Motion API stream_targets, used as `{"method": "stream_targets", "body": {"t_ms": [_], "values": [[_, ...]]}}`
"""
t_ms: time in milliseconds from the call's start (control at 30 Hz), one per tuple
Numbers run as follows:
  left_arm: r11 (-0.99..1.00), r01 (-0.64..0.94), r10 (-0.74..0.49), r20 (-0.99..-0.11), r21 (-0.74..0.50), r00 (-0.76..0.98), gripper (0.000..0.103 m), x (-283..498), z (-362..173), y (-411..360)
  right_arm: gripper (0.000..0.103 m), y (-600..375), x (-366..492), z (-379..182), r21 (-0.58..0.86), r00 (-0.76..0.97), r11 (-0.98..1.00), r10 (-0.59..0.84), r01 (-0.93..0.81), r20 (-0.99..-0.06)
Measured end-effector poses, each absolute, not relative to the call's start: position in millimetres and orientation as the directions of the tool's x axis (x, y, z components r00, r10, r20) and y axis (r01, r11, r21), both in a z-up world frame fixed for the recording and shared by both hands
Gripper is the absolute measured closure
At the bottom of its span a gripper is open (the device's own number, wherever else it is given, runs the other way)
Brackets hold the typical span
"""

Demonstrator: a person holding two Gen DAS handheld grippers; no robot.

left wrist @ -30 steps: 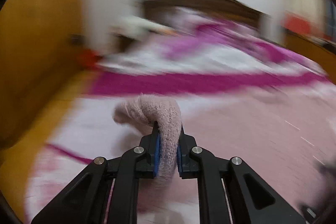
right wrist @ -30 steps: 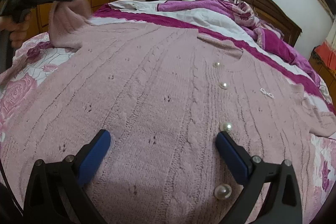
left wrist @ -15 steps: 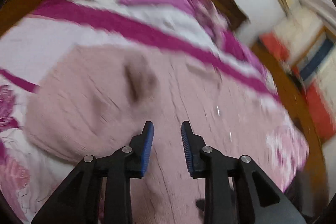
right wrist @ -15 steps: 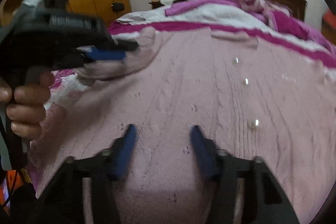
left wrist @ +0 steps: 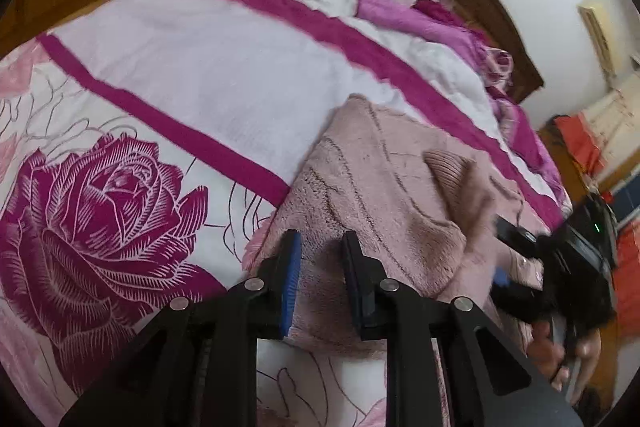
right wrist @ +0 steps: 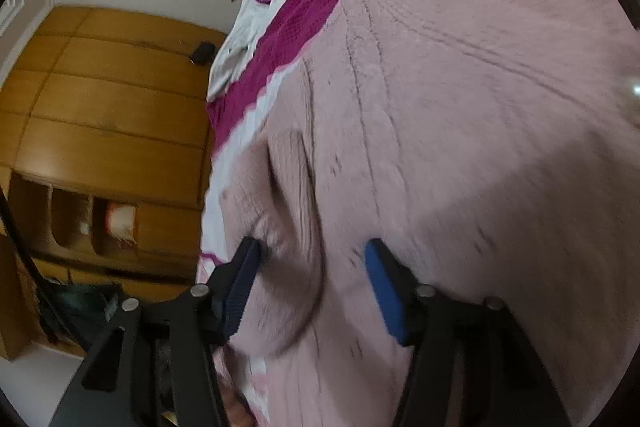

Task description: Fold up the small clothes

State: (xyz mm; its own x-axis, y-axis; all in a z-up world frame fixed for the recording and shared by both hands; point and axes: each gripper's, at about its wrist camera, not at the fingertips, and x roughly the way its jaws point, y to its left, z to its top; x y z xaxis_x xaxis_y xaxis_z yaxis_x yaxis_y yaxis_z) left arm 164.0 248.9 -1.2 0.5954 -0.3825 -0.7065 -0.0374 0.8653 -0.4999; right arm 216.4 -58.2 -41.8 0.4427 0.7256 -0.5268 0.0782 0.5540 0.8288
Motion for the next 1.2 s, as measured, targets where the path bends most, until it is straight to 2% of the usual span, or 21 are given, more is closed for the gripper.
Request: {"method": "stream_targets", "body": {"t_ms": [33, 233, 300, 367, 467, 533, 600, 633, 700, 733, 800, 867, 1000, 1033, 1100, 1133, 1167, 1200], "values": [[0.860, -0.034, -0.390, -0.697, -0.510, 0.602, 0.103, 161.3, -1.8, 248.7, 0.055, -50.8, 219.7, -42.9, 0.828, 0.435, 0.558, 0.732, 0.060, -0.525], [0.844, -0.011, -0.395, -0.635, -0.536, 0.664, 0.103, 146.0, -14.8, 254.0, 0.052, 7.6, 242.4, -12.0, 0.751, 0.388, 0.643, 0.737, -0.151, -0.553], [0.819, -0.004, -0.425, -0.612, -0.573, 0.667, 0.103, 146.6, -17.9, 258.4, 0.049, 11.6, 246.0, -0.5, 0.778, 0.388, 0.591, 0.782, -0.213, -0.488], [0.774, -0.001, -0.472, -0.578, -0.633, 0.666, 0.103, 152.2, -22.2, 266.2, 0.039, 7.6, 246.2, 1.1, 0.804, 0.409, 0.551, 0.802, -0.222, -0.436], [0.720, 0.001, -0.517, -0.536, -0.694, 0.667, 0.103, 153.5, -27.5, 275.0, 0.038, -2.3, 250.7, -13.0, 0.805, 0.421, 0.573, 0.775, -0.156, -0.470], [0.722, 0.004, -0.516, -0.534, -0.692, 0.670, 0.103, 152.5, -26.7, 274.0, 0.038, -13.7, 255.8, -24.6, 0.868, 0.434, 0.482, 0.811, -0.118, -0.392], [0.731, 0.006, -0.509, -0.539, -0.683, 0.671, 0.103, 151.5, -25.5, 272.1, 0.037, -25.6, 254.1, -24.0, 0.924, 0.459, 0.357, 0.849, -0.136, -0.261], [0.732, 0.007, -0.508, -0.539, -0.681, 0.672, 0.103, 151.7, -25.2, 271.5, 0.040, -29.1, 252.9, -23.6, 0.933, 0.471, 0.323, 0.855, -0.155, -0.218], [0.730, 0.007, -0.509, -0.536, -0.684, 0.673, 0.103, 152.4, -24.8, 270.8, 0.071, -29.0, 249.1, -14.4, 0.934, 0.496, 0.295, 0.853, -0.202, -0.162], [0.726, 0.006, -0.511, -0.533, -0.688, 0.674, 0.103, 152.6, -24.9, 270.5, 0.100, -23.7, 248.4, -6.1, 0.918, 0.496, 0.326, 0.850, -0.227, -0.179], [0.728, 0.006, -0.509, -0.534, -0.686, 0.675, 0.103, 152.4, -24.5, 269.9, 0.103, -12.9, 246.1, 9.4, 0.854, 0.524, 0.453, 0.808, -0.258, -0.270], [0.732, 0.006, -0.505, -0.536, -0.682, 0.676, 0.103, 150.6, -24.2, 269.4, 0.103, -16.7, 242.9, 15.8, 0.833, 0.533, 0.493, 0.788, -0.250, -0.307], [0.732, 0.006, -0.505, -0.536, -0.681, 0.676, 0.103, 150.2, -24.3, 269.5, 0.103, -27.7, 242.4, 9.5, 0.795, 0.547, 0.593, 0.711, -0.130, -0.441], [0.733, 0.006, -0.504, -0.537, -0.680, 0.677, 0.103, 150.3, -23.9, 269.0, 0.101, -28.2, 245.0, 5.2, 0.747, 0.530, 0.662, 0.656, -0.063, -0.537], [0.732, 0.006, -0.504, -0.536, -0.681, 0.677, 0.103, 150.9, -24.1, 269.0, 0.089, -33.0, 242.8, 2.4, 0.662, 0.501, 0.749, 0.567, 0.015, -0.654], [0.731, 0.007, -0.505, -0.534, -0.682, 0.678, 0.103, 151.0, -24.1, 268.8, 0.064, -36.2, 241.1, 1.5, 0.658, 0.501, 0.753, 0.562, 0.018, -0.658], [0.730, 0.008, -0.506, -0.533, -0.683, 0.679, 0.103, 151.0, -24.1, 268.4, 0.032, -39.4, 238.7, 3.3, 0.664, 0.514, 0.747, 0.566, 0.010, -0.645], [0.729, 0.008, -0.506, -0.531, -0.685, 0.680, 0.103, 151.2, -24.5, 268.8, 0.020, -37.4, 232.1, 8.6, 0.660, 0.549, 0.751, 0.558, -0.018, -0.622]]}}
